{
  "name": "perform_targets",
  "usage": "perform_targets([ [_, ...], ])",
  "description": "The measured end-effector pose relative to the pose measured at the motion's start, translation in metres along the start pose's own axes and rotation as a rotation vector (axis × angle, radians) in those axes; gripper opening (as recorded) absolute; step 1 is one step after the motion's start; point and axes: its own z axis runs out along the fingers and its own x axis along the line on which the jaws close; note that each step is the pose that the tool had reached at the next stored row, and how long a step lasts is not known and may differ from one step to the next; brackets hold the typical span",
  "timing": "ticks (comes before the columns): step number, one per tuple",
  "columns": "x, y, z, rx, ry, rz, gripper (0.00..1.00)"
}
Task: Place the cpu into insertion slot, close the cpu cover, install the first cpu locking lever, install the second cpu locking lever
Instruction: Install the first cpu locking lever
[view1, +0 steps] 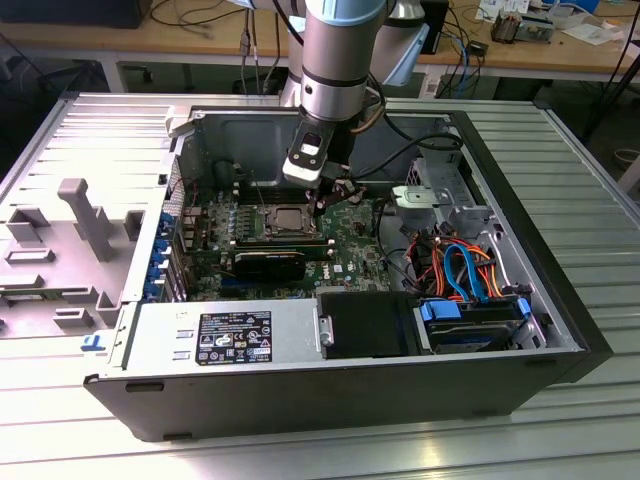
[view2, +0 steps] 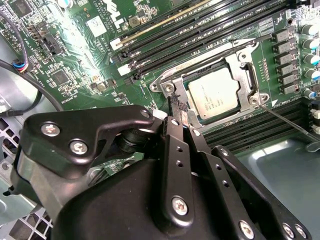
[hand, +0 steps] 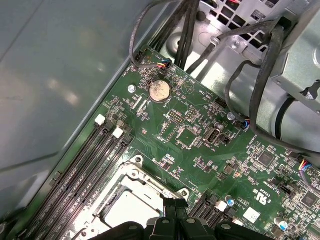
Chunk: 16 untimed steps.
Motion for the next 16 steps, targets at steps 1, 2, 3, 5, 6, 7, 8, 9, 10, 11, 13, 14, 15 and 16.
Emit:
perform_targets([
  [1, 0.0, 0.0, 0.0, -0.0001, -0.0001, -0.001, 0.11],
  [2, 0.0, 0.0, 0.0, 0.0, -0.0001, -0.002, 0.11],
  [3, 0.0, 0.0, 0.0, 0.0, -0.0002, -0.003, 0.11],
  [5, 0.0, 0.0, 0.0, 0.0, -0.0002, -0.004, 0.11],
  [6, 0.0, 0.0, 0.0, 0.0, -0.0002, -0.004, 0.11],
  [7, 0.0, 0.0, 0.0, 0.0, -0.0002, -0.004, 0.11],
  [8, 0.0, 0.0, 0.0, -0.0001, -0.0002, -0.005, 0.11],
  [9, 0.0, 0.0, 0.0, 0.0, -0.0003, -0.005, 0.11],
  [10, 0.0, 0.0, 0.0, 0.0, -0.0003, -0.006, 0.11],
  [11, 0.0, 0.0, 0.0, 0.0, -0.0003, -0.006, 0.11],
  [13, 0.0, 0.0, 0.0, 0.0, -0.0004, -0.008, 0.11],
  [14, 0.0, 0.0, 0.0, 0.0, -0.0004, -0.008, 0.11],
  [15, 0.0, 0.0, 0.0, 0.0, -0.0004, -0.009, 0.11],
  [16, 0.0, 0.0, 0.0, 0.0, -0.0004, -0.009, 0.11],
])
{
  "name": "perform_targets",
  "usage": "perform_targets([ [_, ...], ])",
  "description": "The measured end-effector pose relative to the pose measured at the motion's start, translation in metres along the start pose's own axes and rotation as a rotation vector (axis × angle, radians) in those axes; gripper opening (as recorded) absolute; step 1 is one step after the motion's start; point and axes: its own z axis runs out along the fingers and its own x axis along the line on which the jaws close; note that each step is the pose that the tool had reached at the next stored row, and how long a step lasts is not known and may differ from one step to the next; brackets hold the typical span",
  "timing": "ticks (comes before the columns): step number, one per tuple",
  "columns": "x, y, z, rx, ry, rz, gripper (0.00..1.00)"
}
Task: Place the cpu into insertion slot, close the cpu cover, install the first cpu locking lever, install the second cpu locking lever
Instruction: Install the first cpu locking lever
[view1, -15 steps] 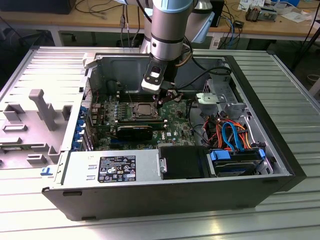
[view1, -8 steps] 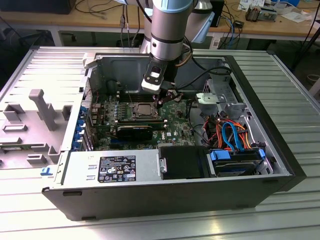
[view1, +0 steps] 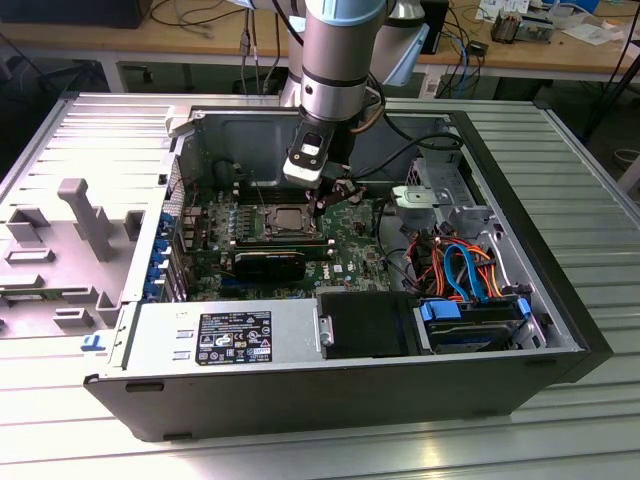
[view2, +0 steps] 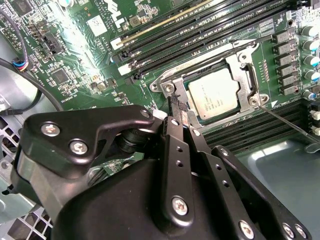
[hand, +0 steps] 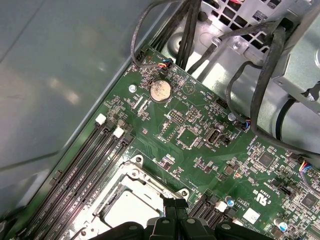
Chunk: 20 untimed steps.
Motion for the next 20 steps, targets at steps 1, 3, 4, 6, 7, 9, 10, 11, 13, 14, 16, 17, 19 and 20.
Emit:
perform_targets([
  [1, 0.0, 0.0, 0.0, 0.0, 0.0, 0.0, 0.11],
  [3, 0.0, 0.0, 0.0, 0.0001, 0.0, -0.001, 0.11],
  [4, 0.0, 0.0, 0.0, 0.0, -0.0001, -0.002, 0.11],
  [6, 0.0, 0.0, 0.0, 0.0, -0.0001, -0.002, 0.11],
  [7, 0.0, 0.0, 0.0, 0.0, -0.0001, -0.003, 0.11],
  [9, 0.0, 0.0, 0.0, 0.0, -0.0001, -0.004, 0.11],
  [10, 0.0, 0.0, 0.0, 0.0, -0.0002, -0.005, 0.11],
  [11, 0.0, 0.0, 0.0, 0.0001, -0.0002, -0.005, 0.11],
  [13, 0.0, 0.0, 0.0, 0.0, -0.0002, -0.007, 0.11],
  [14, 0.0, 0.0, 0.0, 0.0, -0.0003, -0.007, 0.11],
  [16, 0.0, 0.0, 0.0, 0.0001, -0.0004, -0.009, 0.11],
  [17, 0.0, 0.0, 0.0, 0.0001, -0.0003, -0.009, 0.11],
  [19, 0.0, 0.0, 0.0, 0.0001, -0.0004, -0.01, 0.11],
  [20, 0.0, 0.0, 0.0, 0.0001, -0.0004, -0.01, 0.11],
])
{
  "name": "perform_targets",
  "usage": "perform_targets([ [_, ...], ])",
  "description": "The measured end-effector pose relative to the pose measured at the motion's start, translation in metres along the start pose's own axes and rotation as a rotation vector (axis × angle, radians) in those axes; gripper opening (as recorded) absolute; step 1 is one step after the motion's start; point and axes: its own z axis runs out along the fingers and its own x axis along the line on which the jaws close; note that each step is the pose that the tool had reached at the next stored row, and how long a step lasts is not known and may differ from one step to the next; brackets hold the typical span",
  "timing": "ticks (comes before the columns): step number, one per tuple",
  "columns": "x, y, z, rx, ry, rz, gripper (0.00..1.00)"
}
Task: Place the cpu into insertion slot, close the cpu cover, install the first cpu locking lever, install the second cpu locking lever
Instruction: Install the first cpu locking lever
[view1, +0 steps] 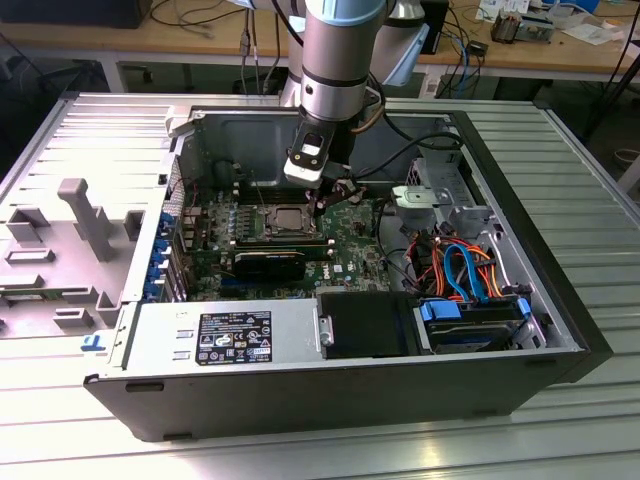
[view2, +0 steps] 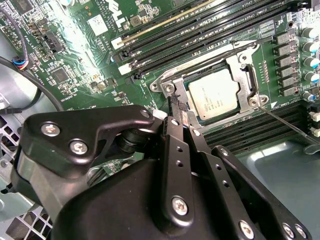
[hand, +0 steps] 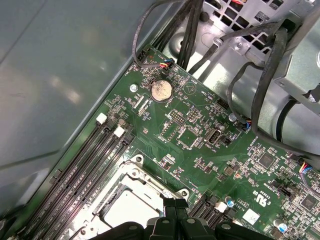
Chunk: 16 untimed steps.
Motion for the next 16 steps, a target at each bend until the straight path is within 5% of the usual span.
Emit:
perform_targets([
  [16, 0.0, 0.0, 0.0, 0.0, -0.0003, -0.009, 0.11],
])
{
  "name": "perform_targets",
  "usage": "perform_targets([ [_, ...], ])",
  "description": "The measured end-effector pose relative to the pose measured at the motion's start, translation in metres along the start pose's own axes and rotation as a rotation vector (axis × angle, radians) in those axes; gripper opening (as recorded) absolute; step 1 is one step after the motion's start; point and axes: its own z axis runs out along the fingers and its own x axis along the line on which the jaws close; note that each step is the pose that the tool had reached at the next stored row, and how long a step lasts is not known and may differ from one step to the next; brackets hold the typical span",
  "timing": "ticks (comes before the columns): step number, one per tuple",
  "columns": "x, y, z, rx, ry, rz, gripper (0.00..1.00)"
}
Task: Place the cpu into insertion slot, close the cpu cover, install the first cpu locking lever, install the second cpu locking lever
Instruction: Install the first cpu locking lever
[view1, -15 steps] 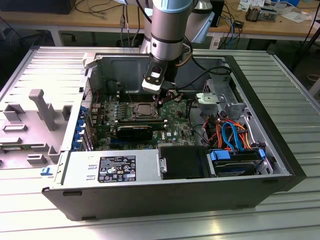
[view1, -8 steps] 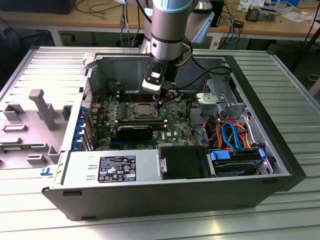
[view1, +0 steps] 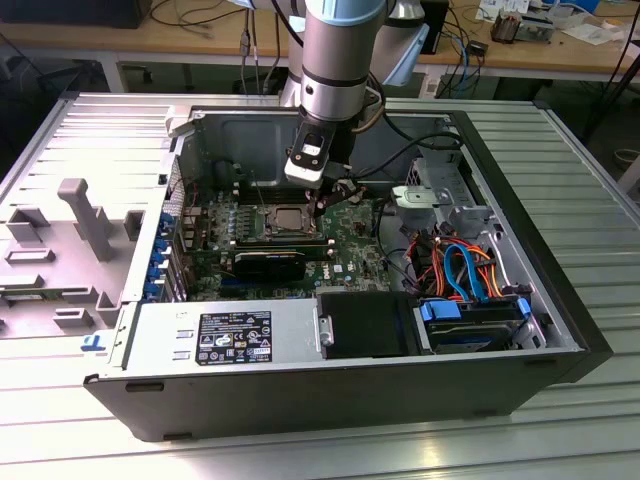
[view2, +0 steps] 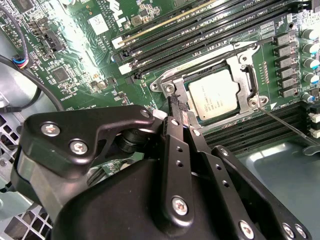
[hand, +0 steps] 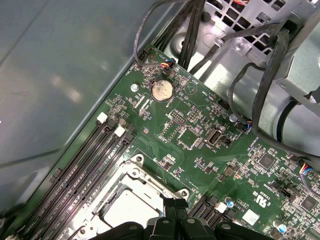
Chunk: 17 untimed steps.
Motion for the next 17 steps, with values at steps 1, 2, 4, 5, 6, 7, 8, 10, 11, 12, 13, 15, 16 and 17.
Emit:
perform_targets([
  [1, 0.0, 0.0, 0.0, 0.0, 0.0, 0.0, 0.11],
  [2, 0.0, 0.0, 0.0, 0.0, -0.0001, -0.001, 0.11],
  [4, 0.0, 0.0, 0.0, 0.0, -0.0001, -0.003, 0.11],
  [5, 0.0, 0.0, 0.0, 0.0, -0.0002, -0.004, 0.11],
  [6, 0.0, 0.0, 0.0, 0.0, -0.0002, -0.004, 0.11],
  [7, 0.0, 0.0, 0.0, 0.0001, -0.0002, -0.005, 0.11],
  [8, 0.0, 0.0, 0.0, 0.0, -0.0002, -0.006, 0.11],
  [10, 0.0, 0.0, 0.0, 0.0001, -0.0003, -0.008, 0.11],
  [11, 0.0, 0.0, 0.0, 0.0001, -0.0003, -0.009, 0.11],
  [12, 0.0, 0.0, 0.0, 0.0, -0.0004, -0.01, 0.11],
  [13, 0.0, 0.0, 0.0, 0.0001, -0.0004, -0.01, 0.11],
  [15, 0.0, 0.0, 0.0, 0.0001, -0.0005, -0.012, 0.11],
  [16, 0.0, 0.0, 0.0, 0.0001, -0.0005, -0.012, 0.11],
  [17, 0.0, 0.0, 0.0, 0.0, -0.0005, -0.013, 0.11],
])
